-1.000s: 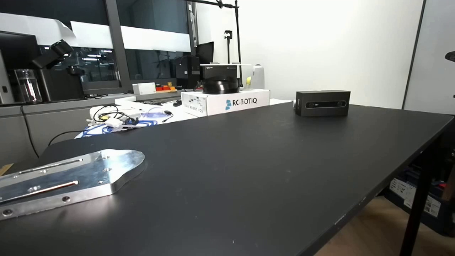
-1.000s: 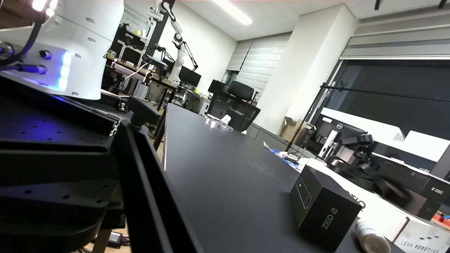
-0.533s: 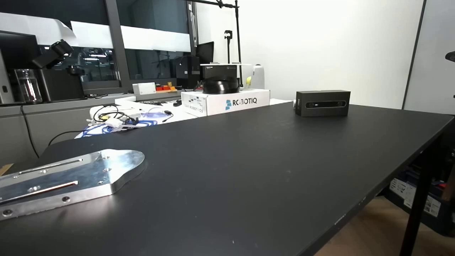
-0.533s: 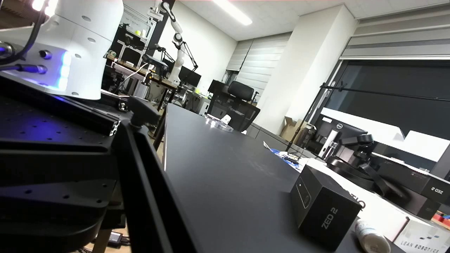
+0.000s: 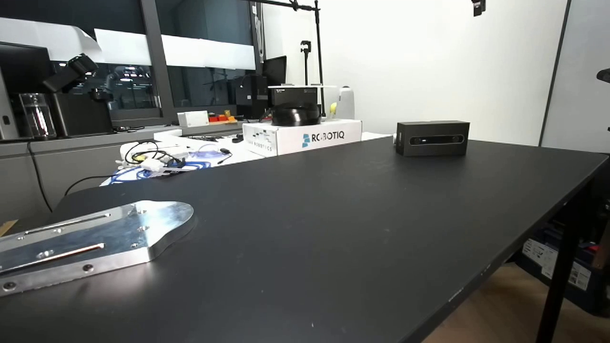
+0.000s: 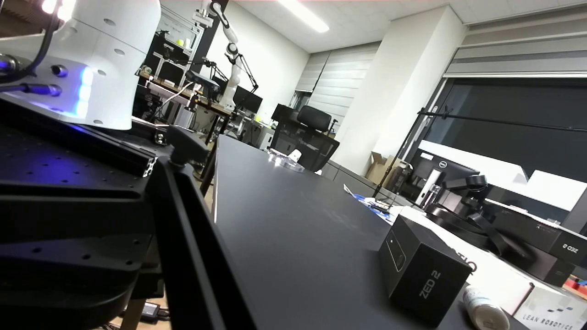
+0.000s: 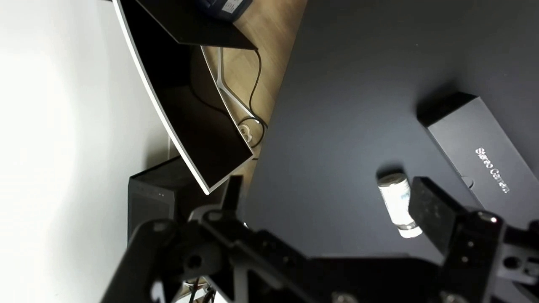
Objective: Pick the bottle and put it on the box
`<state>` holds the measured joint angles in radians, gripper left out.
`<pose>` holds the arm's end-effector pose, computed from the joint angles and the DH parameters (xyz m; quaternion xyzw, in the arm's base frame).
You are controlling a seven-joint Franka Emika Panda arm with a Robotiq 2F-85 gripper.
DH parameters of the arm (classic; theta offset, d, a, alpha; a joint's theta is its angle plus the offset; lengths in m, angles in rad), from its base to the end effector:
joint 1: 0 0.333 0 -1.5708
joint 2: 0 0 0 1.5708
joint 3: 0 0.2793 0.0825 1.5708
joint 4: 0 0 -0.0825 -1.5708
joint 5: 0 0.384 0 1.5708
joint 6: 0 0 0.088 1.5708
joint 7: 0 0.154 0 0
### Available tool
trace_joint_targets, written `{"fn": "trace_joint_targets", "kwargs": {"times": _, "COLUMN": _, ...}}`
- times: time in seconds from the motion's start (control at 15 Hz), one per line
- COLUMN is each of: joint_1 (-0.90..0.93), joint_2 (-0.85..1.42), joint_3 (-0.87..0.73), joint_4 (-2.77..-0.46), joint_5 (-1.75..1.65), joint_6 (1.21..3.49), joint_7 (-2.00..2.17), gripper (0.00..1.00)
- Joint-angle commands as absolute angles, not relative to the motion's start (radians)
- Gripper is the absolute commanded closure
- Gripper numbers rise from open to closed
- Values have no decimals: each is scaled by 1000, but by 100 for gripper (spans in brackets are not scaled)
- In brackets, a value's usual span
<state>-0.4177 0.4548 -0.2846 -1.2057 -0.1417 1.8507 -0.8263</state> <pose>0.5467 -0.4374 0.4744 0.9817 0.0934 -0.0149 0.1651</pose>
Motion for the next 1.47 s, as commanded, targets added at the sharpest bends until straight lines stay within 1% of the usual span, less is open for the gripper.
{"fn": "trace_joint_targets", "kwargs": {"times": 0.0, "joint_1": -418, "joint_2": 461, "joint_3": -284, "joint_4": -1197, "joint_5": -142, "joint_6": 1846, "joint_7": -824, "gripper": 0}}
{"fn": "trace_joint_targets", "kwargs": {"times": 0.4, "joint_1": -424, "joint_2": 487, "joint_3": -270, "joint_4": -1169, "joint_5": -109, "joint_6": 1871, "joint_7": -826, "gripper": 0}}
{"fn": "trace_joint_targets", "kwargs": {"times": 0.67, "joint_1": -433, "joint_2": 568, "joint_3": -255, "joint_4": -1144, "joint_5": -74, "joint_6": 1939, "joint_7": -828, "gripper": 0}}
{"fn": "trace_joint_targets", "kwargs": {"times": 0.87, "joint_1": -472, "joint_2": 666, "joint_3": -214, "joint_4": -1086, "joint_5": -81, "joint_6": 1975, "joint_7": -831, "gripper": 0}}
{"fn": "trace_joint_targets", "kwargs": {"times": 1.13, "joint_1": -491, "joint_2": 774, "joint_3": -178, "joint_4": -1018, "joint_5": -77, "joint_6": 1967, "joint_7": -835, "gripper": 0}}
{"fn": "trace_joint_targets", "kwargs": {"times": 1.4, "joint_1": -465, "joint_2": 842, "joint_3": -135, "joint_4": -966, "joint_5": -84, "joint_6": 1958, "joint_7": -837, "gripper": 0}}
